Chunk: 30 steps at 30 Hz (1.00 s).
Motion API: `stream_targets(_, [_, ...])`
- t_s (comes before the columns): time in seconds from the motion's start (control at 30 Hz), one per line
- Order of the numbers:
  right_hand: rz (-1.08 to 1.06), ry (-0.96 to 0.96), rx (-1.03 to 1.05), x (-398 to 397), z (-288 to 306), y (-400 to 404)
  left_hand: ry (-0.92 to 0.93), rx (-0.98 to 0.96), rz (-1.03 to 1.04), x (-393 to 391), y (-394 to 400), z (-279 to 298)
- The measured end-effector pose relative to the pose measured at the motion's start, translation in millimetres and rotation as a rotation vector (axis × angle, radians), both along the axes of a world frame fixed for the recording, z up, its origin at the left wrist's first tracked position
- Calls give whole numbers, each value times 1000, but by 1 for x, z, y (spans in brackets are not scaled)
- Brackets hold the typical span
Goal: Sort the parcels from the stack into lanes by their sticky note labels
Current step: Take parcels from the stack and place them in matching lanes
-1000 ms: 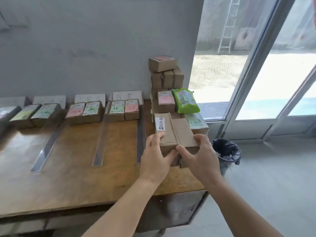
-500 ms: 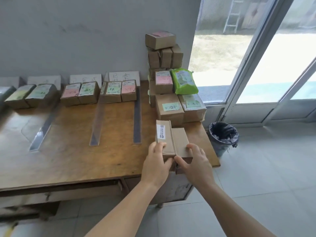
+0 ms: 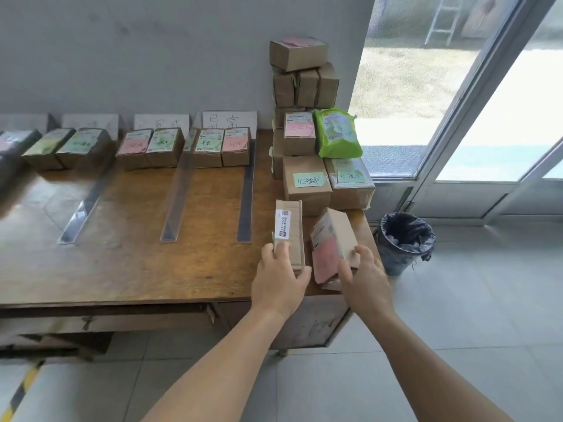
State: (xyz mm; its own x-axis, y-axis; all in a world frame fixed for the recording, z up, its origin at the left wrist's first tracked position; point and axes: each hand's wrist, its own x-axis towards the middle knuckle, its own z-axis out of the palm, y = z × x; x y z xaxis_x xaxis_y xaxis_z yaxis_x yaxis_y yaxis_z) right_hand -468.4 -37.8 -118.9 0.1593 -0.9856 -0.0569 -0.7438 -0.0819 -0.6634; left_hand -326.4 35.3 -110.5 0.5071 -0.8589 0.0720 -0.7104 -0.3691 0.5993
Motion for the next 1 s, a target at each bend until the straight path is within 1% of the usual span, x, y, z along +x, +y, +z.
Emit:
stream_targets(0.1, [-27,43,38,-8,0,-13,-116,12,-5,0,-6,5])
stream_targets(0.23, [-23,101,40,-20,-2,-27,-380,64,-64,-3,-9,7])
stream_targets(0.33, [7,159,65,-25,-5,-30,-556,157,-84,-10,-10,1])
stream_targets(0.47, [66,160,89,-25,-7,-26,-672,273,-117,-27,-13,-12])
stream_targets(0.57, [103,191,91,-24,-6,-26,-660,248,-112,-36,-18,-17])
stream_targets(0.7, [139,221,85,-25,-4,-29,-493,239,-160,-41,-21,-33])
stream_targets(0.8, [157,232,96,-26,-2,-31,-331,93,-67,-34,-20,-26])
stream_targets(0.87, [153,213,100,-26,-1,-31,-302,31,-6,-25,-20,-20])
stream_targets(0.93, [133,166,112,-25,0,-32,-291,53,47,-15,-21,-16])
stream_targets(1.0, [111,143,135,-24,2,-33,-241,131,110,-6,-21,-17])
